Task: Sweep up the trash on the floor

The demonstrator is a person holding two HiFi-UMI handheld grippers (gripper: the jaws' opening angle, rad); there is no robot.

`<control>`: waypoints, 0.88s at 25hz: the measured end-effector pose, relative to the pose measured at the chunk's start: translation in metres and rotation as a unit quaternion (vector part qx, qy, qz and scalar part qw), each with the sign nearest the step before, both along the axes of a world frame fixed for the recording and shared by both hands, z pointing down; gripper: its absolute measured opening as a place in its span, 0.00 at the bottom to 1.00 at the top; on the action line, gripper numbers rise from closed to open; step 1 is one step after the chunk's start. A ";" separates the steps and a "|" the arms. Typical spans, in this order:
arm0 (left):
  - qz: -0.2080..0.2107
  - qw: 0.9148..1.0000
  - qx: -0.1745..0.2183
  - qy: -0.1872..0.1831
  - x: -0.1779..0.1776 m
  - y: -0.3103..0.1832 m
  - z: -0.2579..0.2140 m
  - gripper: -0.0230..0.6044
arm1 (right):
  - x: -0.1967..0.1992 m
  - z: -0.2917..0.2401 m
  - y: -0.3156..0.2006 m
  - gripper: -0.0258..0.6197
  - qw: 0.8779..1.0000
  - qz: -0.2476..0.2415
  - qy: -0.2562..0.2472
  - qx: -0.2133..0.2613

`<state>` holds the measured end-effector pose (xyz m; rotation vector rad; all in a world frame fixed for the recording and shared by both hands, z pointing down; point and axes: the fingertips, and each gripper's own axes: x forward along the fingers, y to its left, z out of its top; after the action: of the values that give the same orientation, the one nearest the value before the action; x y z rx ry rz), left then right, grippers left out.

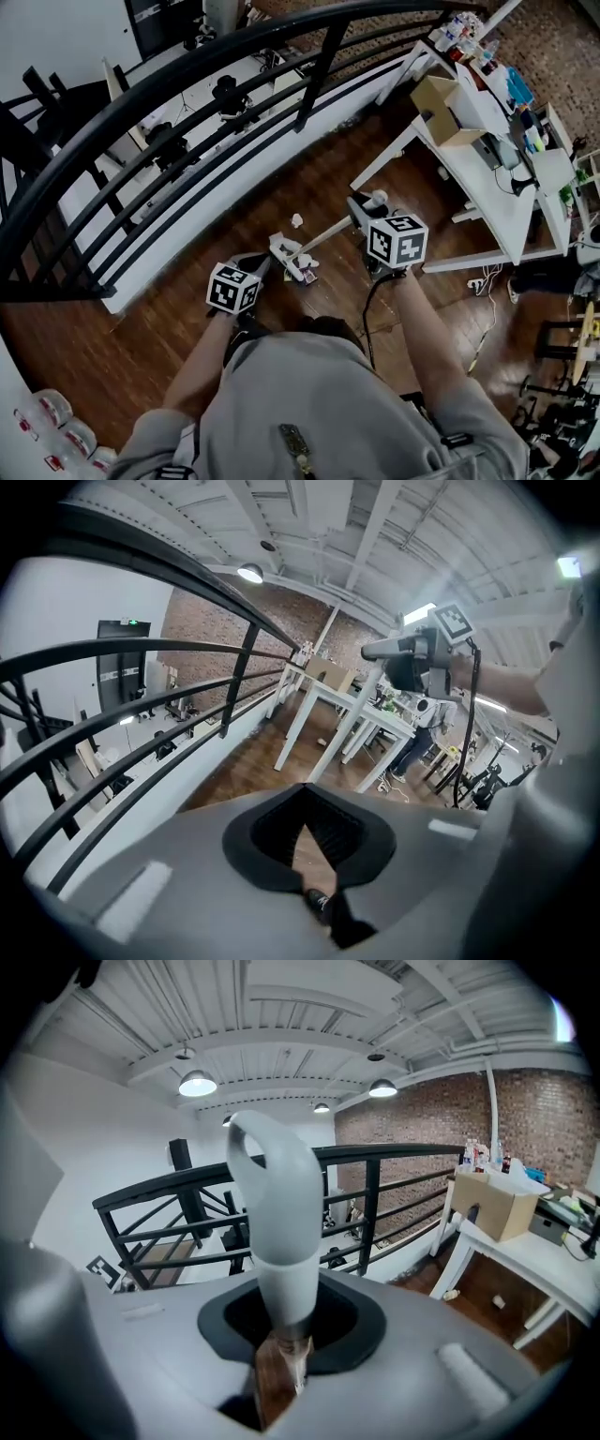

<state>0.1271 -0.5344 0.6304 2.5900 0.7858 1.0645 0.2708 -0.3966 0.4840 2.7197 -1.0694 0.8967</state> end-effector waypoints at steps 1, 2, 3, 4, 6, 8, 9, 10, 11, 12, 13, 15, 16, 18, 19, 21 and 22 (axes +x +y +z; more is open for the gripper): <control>-0.001 1.000 0.000 -0.001 0.004 -0.001 0.002 0.04 | 0.009 -0.007 0.000 0.13 1.000 0.000 0.007 0.004; -0.004 1.000 0.001 -0.003 0.008 -0.001 0.003 0.04 | 0.020 -0.014 -0.001 0.13 1.000 -0.002 0.013 0.008; -0.006 1.000 0.003 -0.005 0.014 0.001 0.004 0.04 | 0.031 -0.021 -0.001 0.13 1.000 -0.005 0.020 0.013; -0.008 1.000 0.006 -0.008 0.019 0.004 0.005 0.04 | 0.042 -0.026 0.000 0.13 0.999 -0.011 0.027 0.018; -0.020 1.000 0.016 -0.015 0.027 0.009 0.007 0.04 | 0.065 -0.035 -0.007 0.13 0.998 -0.036 0.038 0.030; -0.046 0.998 0.029 -0.021 0.034 0.011 0.007 0.04 | 0.085 -0.041 -0.019 0.13 0.995 -0.074 0.044 0.042; -0.059 0.997 0.036 -0.022 0.040 0.015 0.007 0.04 | 0.095 -0.043 -0.022 0.13 0.994 -0.092 0.048 0.047; -0.072 0.996 0.042 -0.021 0.047 0.020 0.006 0.04 | 0.106 -0.045 -0.023 0.13 0.992 -0.107 0.052 0.051; -0.085 0.995 0.046 -0.020 0.054 0.028 0.005 0.04 | 0.118 -0.045 -0.021 0.13 0.990 -0.122 0.057 0.053; -0.100 0.994 0.049 -0.019 0.060 0.036 0.004 0.04 | 0.130 -0.044 -0.019 0.13 0.988 -0.135 0.061 0.053; -0.115 0.992 0.050 -0.019 0.064 0.044 0.003 0.04 | 0.142 -0.042 -0.018 0.13 0.986 -0.147 0.065 0.053; -0.145 0.988 0.054 -0.022 0.067 0.055 0.002 0.04 | 0.165 -0.035 -0.018 0.13 0.982 -0.168 0.069 0.052; -0.159 0.985 0.055 -0.026 0.066 0.058 0.002 0.04 | 0.176 -0.030 -0.019 0.13 0.981 -0.176 0.070 0.051; -0.183 0.981 0.058 -0.036 0.057 0.062 0.004 0.04 | 0.194 -0.018 -0.025 0.13 0.979 -0.189 0.066 0.047; -0.194 0.978 0.058 -0.040 0.054 0.063 0.005 0.04 | 0.202 -0.011 -0.028 0.13 0.978 -0.196 0.065 0.043; -0.212 0.975 0.054 -0.039 0.053 0.068 0.007 0.04 | 0.218 0.000 -0.031 0.13 0.975 -0.208 0.067 0.028; -0.220 0.974 0.051 -0.036 0.054 0.069 0.008 0.04 | 0.223 0.006 -0.031 0.13 0.974 -0.214 0.068 0.022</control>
<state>0.1807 -0.4650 0.6388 2.6116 0.1261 1.0691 0.4935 -0.4279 0.4900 2.3888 -1.5707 0.6125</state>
